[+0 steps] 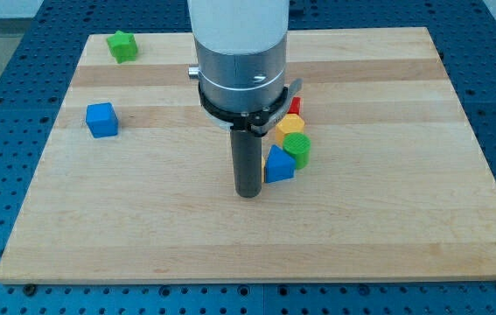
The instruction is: Move your arm horizontally to the blue cube
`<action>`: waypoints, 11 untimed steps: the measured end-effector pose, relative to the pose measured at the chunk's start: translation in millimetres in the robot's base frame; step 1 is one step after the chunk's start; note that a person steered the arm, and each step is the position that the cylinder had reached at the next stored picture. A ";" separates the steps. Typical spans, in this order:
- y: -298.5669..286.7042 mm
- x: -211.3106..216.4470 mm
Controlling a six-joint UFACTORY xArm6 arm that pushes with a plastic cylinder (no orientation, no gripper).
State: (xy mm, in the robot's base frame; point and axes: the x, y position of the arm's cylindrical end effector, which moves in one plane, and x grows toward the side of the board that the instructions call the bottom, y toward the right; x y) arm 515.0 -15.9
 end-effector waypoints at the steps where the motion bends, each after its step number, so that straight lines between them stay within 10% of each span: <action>1: 0.0 -1.4; 5: -64.3 50.9; 11: -284.7 -100.3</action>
